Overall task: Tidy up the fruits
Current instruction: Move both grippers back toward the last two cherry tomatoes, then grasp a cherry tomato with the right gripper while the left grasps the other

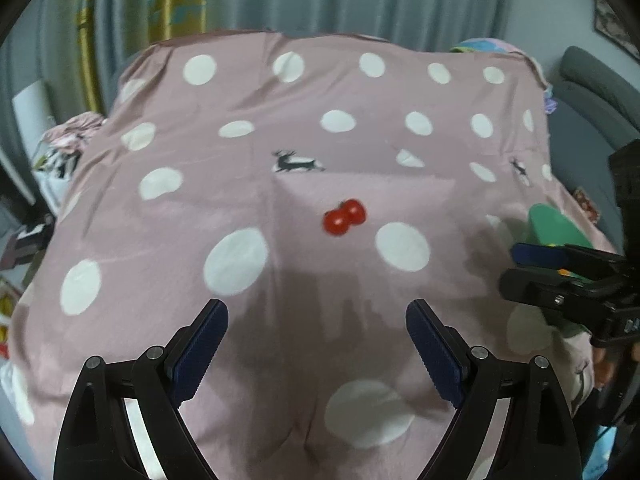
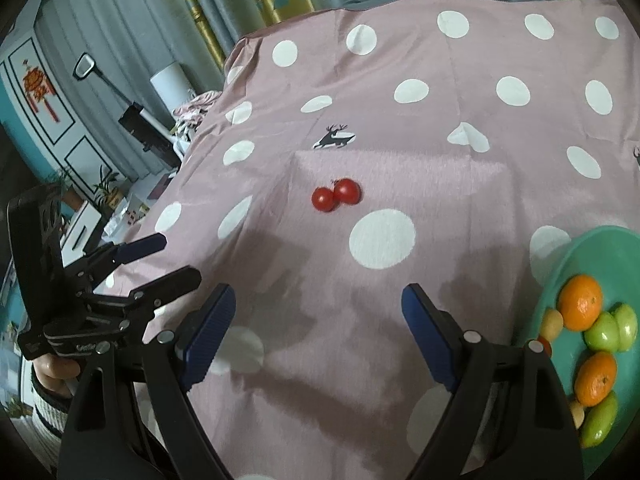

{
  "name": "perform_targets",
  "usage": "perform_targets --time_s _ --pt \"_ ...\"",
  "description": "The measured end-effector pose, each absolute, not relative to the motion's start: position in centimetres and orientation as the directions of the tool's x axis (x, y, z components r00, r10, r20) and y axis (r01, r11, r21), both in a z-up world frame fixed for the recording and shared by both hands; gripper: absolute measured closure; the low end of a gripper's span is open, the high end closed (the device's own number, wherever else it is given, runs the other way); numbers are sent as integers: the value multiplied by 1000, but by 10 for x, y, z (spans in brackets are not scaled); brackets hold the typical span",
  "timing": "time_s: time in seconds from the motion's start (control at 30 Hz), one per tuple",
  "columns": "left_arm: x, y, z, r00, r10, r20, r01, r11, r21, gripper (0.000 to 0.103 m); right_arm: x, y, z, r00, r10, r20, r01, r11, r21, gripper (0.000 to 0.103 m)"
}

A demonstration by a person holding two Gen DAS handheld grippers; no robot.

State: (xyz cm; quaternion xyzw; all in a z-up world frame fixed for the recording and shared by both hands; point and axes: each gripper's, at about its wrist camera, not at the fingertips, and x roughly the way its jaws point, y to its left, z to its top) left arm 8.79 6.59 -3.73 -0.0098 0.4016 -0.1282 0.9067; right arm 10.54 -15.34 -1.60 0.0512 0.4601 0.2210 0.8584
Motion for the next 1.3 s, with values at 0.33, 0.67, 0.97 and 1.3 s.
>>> perform_targets --time_s 0.33,0.67,0.97,1.3 --pt "135 44 -45 606 -225 -763 279 958 -61 12 162 -155 -33 471 438 -766 -266 898 350 17" --pt "164 27 -56 580 -216 -785 314 949 -30 12 196 -151 -55 446 448 -775 -213 894 394 17" --pt "186 23 -66 524 -255 -812 334 939 -80 21 217 -152 -71 416 484 -770 -182 874 451 19" --pt "210 16 -81 449 -292 -844 367 922 -123 35 240 -146 -93 340 565 -752 -154 822 548 39"
